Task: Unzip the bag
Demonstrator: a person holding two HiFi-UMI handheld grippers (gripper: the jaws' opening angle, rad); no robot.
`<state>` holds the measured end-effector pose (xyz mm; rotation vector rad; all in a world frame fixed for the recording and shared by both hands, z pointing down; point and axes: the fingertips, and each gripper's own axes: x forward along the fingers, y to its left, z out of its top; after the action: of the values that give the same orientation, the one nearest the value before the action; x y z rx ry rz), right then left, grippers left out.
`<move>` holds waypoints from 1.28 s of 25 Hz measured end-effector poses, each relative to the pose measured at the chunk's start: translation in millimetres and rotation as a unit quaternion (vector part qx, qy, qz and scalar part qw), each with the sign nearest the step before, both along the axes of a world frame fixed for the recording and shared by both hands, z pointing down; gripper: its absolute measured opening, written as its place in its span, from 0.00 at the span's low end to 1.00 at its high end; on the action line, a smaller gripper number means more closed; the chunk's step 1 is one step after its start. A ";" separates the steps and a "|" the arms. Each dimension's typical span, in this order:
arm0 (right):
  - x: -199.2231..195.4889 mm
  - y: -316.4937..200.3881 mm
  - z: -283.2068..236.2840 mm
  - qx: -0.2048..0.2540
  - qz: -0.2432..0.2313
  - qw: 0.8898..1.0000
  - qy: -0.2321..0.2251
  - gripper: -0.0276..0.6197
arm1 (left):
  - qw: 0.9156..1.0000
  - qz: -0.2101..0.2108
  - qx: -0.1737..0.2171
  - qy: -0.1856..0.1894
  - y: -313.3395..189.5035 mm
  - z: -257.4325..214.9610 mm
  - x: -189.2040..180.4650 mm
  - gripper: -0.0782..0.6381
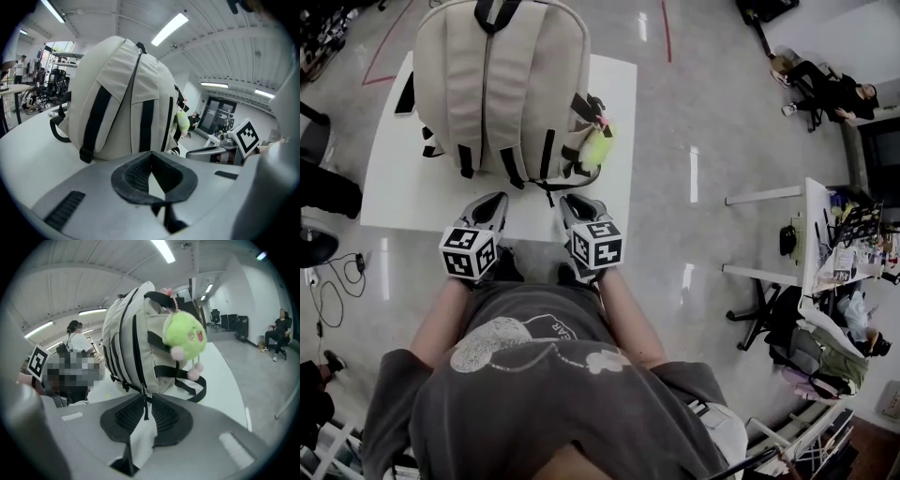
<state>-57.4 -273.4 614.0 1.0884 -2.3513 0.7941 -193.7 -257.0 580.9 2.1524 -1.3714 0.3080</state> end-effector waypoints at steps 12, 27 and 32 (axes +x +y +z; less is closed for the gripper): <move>25.5 24.9 -27.7 0.023 -0.107 0.993 -0.042 0.05 | 0.993 -0.117 0.025 -0.009 54.7 -24.9 27.7 0.12; 39.3 60.2 -3.1 -0.013 -0.193 0.979 -0.064 0.05 | 0.975 -0.222 0.018 -0.019 114.8 -34.6 45.7 0.12; 34.2 74.5 -1.9 -0.019 -0.202 0.977 -0.069 0.05 | 0.974 -0.224 0.019 -0.013 132.3 -36.1 56.5 0.12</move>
<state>-23.2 -199.0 612.1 0.5211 -2.5400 0.7760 -137.2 -124.7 544.8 1.8026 -1.8380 0.1327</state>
